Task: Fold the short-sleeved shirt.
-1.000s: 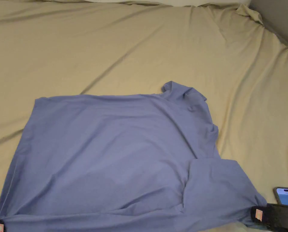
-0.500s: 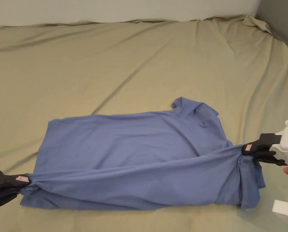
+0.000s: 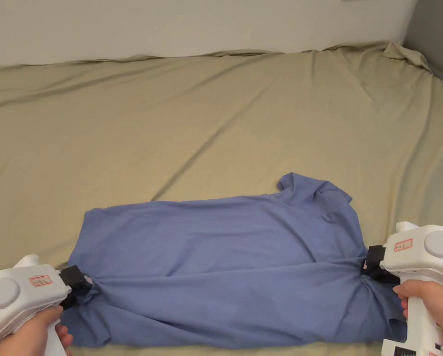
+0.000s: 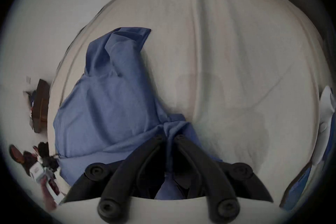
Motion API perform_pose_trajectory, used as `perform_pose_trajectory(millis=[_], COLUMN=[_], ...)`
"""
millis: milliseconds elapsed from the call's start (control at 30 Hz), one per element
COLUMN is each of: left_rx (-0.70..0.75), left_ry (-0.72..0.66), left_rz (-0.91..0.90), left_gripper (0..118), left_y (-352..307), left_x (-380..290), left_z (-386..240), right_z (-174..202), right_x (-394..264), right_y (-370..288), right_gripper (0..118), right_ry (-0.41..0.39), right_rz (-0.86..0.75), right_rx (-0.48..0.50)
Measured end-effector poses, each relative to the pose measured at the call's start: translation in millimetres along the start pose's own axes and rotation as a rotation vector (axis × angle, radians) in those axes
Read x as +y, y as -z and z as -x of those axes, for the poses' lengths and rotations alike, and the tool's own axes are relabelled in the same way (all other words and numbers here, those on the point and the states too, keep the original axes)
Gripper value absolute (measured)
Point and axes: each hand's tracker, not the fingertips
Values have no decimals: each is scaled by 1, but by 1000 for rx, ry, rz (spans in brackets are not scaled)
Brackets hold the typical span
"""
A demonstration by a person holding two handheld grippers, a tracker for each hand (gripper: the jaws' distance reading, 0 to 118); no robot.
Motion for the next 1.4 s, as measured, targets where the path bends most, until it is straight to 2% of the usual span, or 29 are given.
perform_pose_trajectory(millis=[33,67,100,133,200,300,333,367,400,433,467,500,600,667,700,733,767,800,833,867,900,933,1033,1133,1167,1200,1233,1267,1400], left_rx=[-25,-59,-88,-70,-189,-173,-156,-109,-85,-86,-66,-38,-97,-19,88,120,177,234,237,284,330,342,319,270,241,276,257,231,50], left_ry=[25,35,52,85,222,382,425,450,455,444,430,406,324,337,456,485,509,524,510,551,571,596,630,529,505,535,569,580,451], left_rz=[16,45,66,47,-201,-272,-217,-159,-134,-130,-104,-70,32,-7,-111,-138,-182,-189,-141,-124,-79,-64,13,11,2,-49,-71,-62,-85], left_gripper=[27,57,92,118,118,118,118,118,108,72,0,0,0,0,0,0,12,12,20,64,106,118,118,110,94,60,10,0,0], left_y=[-3,-13,-30,-44,-101,-152,-161,-165,-168,-172,-170,-165,-141,-129,-122,-114,-102,-89,-75,-57,-41,-32,-8,-12,-20,-33,-42,-52,-88], left_x=[2,6,10,11,0,-29,-40,-56,-73,-86,-98,-110,-119,-110,-94,-85,-75,-60,-54,-48,-44,-40,-42,-40,-41,-40,-41,-45,-51], left_z=[-2,-5,-11,-13,-19,-17,-14,-10,-4,-4,0,6,30,23,20,18,16,18,18,17,16,17,11,17,15,13,10,6,5], right_z=[3,6,10,11,28,46,14,12,10,11,17,20,23,26,28,54,65,73,80,51,49,49,56,51,50,49,48,26,1], right_x=[2,5,4,0,-22,-69,-61,-75,-93,-113,-133,-152,-182,-190,-192,-193,-196,-199,-201,-182,-180,-180,-180,-175,-173,-171,-168,-158,-134], right_y=[-4,-16,-34,-50,-121,-183,-166,-170,-171,-169,-175,-170,-163,-162,-164,-180,-187,-192,-197,-195,-199,-202,-208,-206,-206,-206,-206,-194,-166], right_gripper=[15,41,86,118,115,118,118,111,87,37,3,3,3,3,3,3,3,3,3,3,3,3,3,3,3,3,3,3,3], right_ry=[-39,-86,-87,-94,-123,-245,-274,-313,-338,-361,-392,-424,-404,-390,-411,-428,-445,-445,-443,-436,-425,-418,-409,-422,-425,-426,-424,-416,-411], right_rz=[8,22,16,-16,-290,-390,-386,-366,-372,-399,-393,-348,-261,-231,-235,-241,-253,-258,-259,-261,-272,-274,-267,-247,-239,-229,-220,-205,-206], right_rx=[2,14,42,68,196,191,175,166,161,138,100,61,190,208,206,205,199,193,195,197,198,198,179,138,117,90,66,37,37])
